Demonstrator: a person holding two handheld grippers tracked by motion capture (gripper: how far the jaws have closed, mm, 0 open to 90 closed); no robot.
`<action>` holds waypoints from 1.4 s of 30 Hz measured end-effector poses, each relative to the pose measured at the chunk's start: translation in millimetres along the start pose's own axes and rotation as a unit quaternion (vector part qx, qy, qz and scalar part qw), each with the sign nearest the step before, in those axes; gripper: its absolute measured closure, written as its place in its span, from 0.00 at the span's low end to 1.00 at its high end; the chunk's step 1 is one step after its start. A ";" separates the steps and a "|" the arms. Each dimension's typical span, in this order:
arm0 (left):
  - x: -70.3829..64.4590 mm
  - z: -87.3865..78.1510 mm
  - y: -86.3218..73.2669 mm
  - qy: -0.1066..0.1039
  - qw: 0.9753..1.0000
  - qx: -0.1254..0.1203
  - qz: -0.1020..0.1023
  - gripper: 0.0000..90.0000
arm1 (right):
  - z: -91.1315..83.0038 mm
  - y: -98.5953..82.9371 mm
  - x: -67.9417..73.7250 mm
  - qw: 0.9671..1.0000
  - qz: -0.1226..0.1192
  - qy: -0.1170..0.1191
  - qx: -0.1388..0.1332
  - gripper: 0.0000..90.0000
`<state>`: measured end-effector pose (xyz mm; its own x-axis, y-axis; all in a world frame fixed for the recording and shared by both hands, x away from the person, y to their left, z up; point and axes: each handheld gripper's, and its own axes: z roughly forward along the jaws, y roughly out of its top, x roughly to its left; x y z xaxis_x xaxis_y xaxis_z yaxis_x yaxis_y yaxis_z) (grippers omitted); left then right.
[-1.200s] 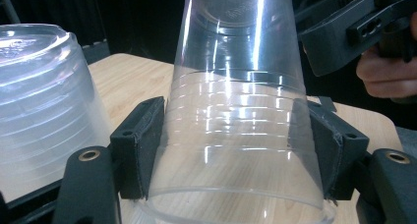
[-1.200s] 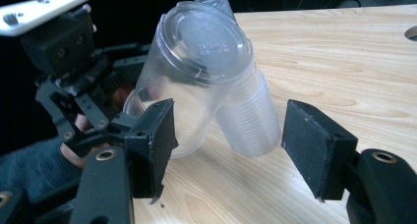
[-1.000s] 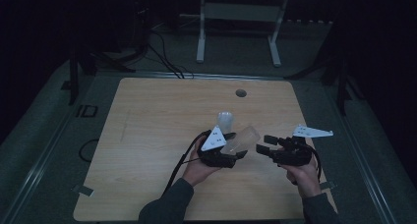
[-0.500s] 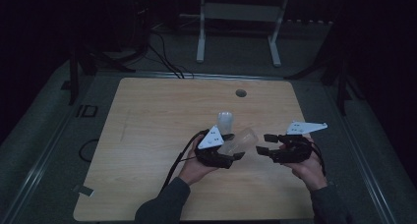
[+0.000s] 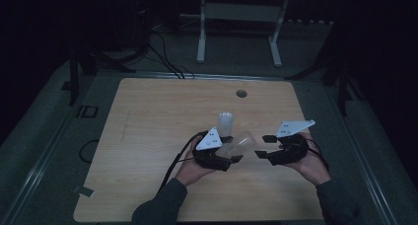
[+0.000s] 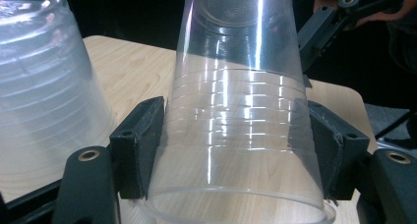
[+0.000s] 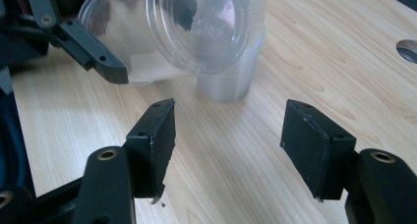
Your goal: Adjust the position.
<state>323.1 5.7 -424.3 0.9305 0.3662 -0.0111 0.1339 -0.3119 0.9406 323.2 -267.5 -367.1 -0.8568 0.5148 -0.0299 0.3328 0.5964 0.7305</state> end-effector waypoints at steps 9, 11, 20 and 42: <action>-1.0 -1.7 -2.3 -0.012 1.000 0.017 0.012 0.34 | 2.5 10.6 3.9 0.997 -0.062 0.006 0.047 0.42; -1.0 -1.6 -2.6 -0.013 1.000 0.018 0.013 0.34 | 2.3 12.0 4.7 0.996 -0.068 0.007 0.052 0.42; -2.1 1.4 -4.8 -0.028 0.999 0.033 0.016 0.34 | 0.8 24.3 10.5 0.987 -0.126 0.011 0.096 0.42; -3.0 4.6 -6.2 -0.026 0.997 0.068 0.037 0.34 | 7.4 51.8 23.6 0.953 -0.218 0.011 0.209 0.35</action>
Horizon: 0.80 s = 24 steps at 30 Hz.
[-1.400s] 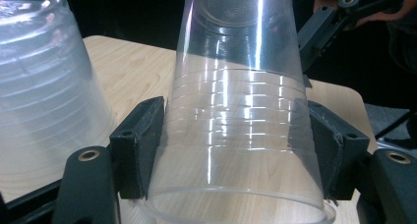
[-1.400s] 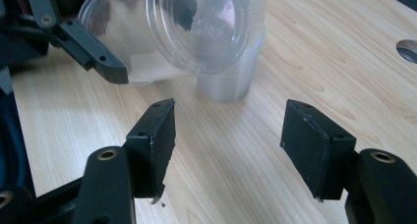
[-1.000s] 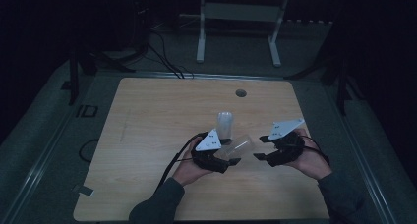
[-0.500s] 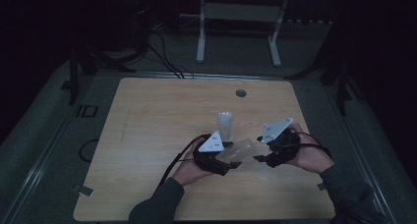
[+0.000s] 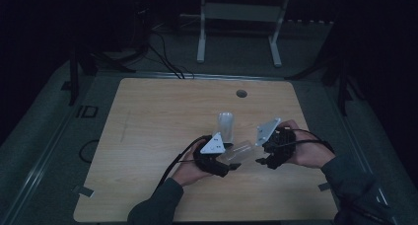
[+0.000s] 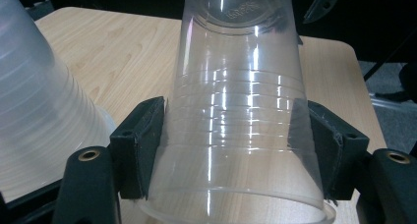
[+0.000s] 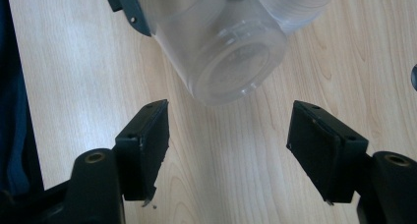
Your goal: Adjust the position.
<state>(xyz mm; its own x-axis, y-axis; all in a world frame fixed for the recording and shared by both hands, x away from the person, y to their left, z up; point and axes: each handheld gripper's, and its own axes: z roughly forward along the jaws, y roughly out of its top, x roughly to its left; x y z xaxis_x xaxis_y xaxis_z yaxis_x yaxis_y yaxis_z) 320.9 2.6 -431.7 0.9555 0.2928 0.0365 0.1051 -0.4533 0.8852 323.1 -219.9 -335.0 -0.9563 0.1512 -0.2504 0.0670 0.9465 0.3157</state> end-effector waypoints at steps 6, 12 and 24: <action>-1.3 1.3 0.4 0.001 1.000 0.013 0.008 0.34 | 0.8 10.4 2.2 0.999 -0.026 0.003 0.021 0.35; -1.6 2.0 0.0 0.001 1.000 0.023 0.011 0.34 | 2.3 21.7 3.7 0.998 -0.049 0.007 0.042 0.35; -3.8 4.7 4.6 -0.002 0.998 0.054 0.029 0.34 | 10.5 25.0 7.1 0.997 -0.058 0.016 0.047 0.34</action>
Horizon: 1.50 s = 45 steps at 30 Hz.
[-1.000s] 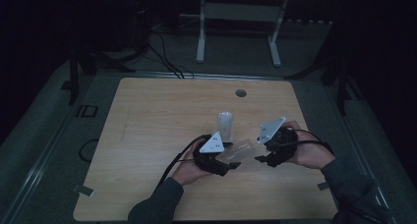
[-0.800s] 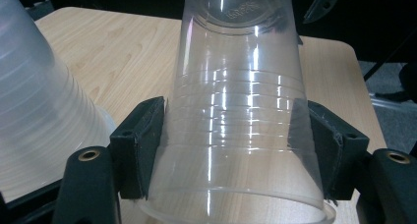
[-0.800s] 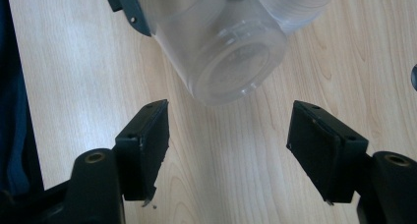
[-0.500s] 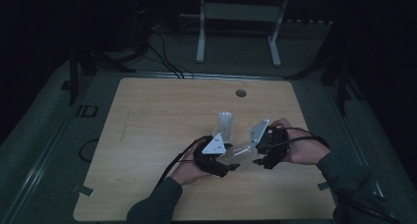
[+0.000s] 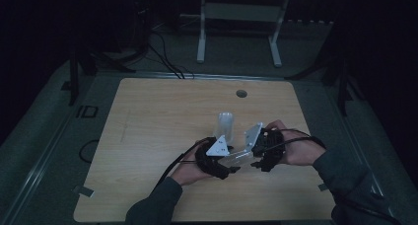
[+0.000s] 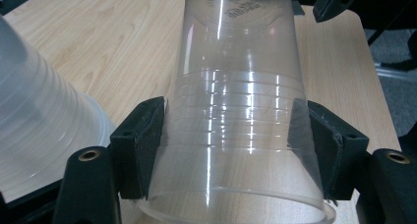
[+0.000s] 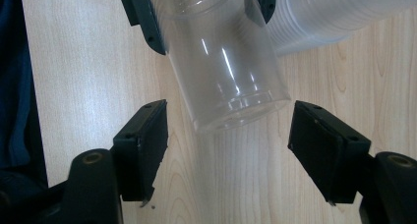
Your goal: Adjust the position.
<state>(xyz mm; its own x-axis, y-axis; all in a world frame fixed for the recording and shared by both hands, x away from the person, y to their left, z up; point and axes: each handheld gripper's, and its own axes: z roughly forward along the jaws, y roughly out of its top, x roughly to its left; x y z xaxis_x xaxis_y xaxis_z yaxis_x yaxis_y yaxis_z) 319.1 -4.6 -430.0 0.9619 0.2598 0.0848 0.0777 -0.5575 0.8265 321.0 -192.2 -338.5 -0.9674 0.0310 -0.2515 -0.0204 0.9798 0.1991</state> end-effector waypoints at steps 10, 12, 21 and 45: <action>-2.2 2.6 5.2 -0.002 0.999 0.029 0.020 0.34 | 7.4 -3.0 0.1 1.000 0.001 0.006 0.001 0.34; -2.9 2.7 6.4 -0.002 0.999 0.035 0.023 0.35 | 9.1 -2.7 0.7 1.000 0.000 0.007 0.004 0.34; -5.8 3.6 10.0 0.005 0.998 0.058 0.039 0.35 | 18.9 -1.4 2.3 1.000 -0.004 0.019 0.008 0.34; -11.2 1.8 11.3 -0.006 0.996 0.068 0.063 0.35 | 35.9 -2.1 7.3 0.999 -0.008 0.035 -0.007 0.40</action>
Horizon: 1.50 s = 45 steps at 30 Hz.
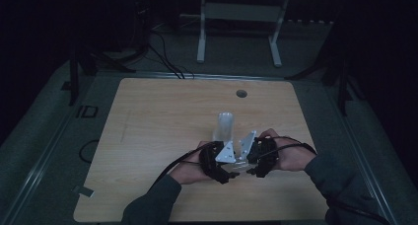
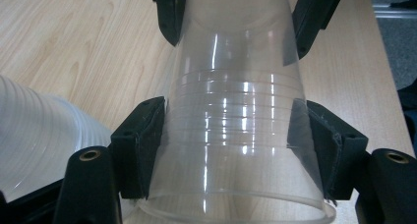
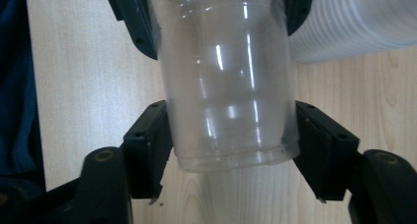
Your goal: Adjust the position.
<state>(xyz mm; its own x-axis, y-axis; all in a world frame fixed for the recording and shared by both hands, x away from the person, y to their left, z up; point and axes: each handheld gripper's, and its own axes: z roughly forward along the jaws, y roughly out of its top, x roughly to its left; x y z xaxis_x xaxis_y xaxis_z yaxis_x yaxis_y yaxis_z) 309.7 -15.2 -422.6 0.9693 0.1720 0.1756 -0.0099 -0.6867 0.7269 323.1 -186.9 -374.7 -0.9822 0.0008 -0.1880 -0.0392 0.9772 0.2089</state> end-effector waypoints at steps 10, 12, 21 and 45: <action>-1.4 0.9 -0.5 -0.005 1.000 0.002 0.007 0.35 | 5.3 -1.5 2.0 1.000 0.000 0.009 -0.001 0.44; -2.6 0.5 -0.9 -0.004 1.000 -0.007 0.005 0.33 | 5.8 -2.5 2.4 1.000 0.001 0.008 -0.004 0.45; -1.2 -2.3 1.2 0.008 0.999 -0.026 -0.015 0.21 | 2.3 -8.6 3.1 1.000 0.012 0.002 -0.027 0.46; 6.2 -25.0 1.6 0.043 0.994 -0.093 -0.032 0.24 | 10.0 -40.6 2.9 0.991 0.108 -0.023 -0.072 0.46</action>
<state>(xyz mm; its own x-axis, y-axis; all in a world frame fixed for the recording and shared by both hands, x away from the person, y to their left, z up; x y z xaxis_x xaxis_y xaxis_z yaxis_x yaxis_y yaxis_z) 309.5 2.5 -403.7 0.9452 0.2756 0.1753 -0.0022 -0.5313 0.8472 323.6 -224.4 -393.4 -0.9612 0.2196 -0.1672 0.1419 0.9129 0.3827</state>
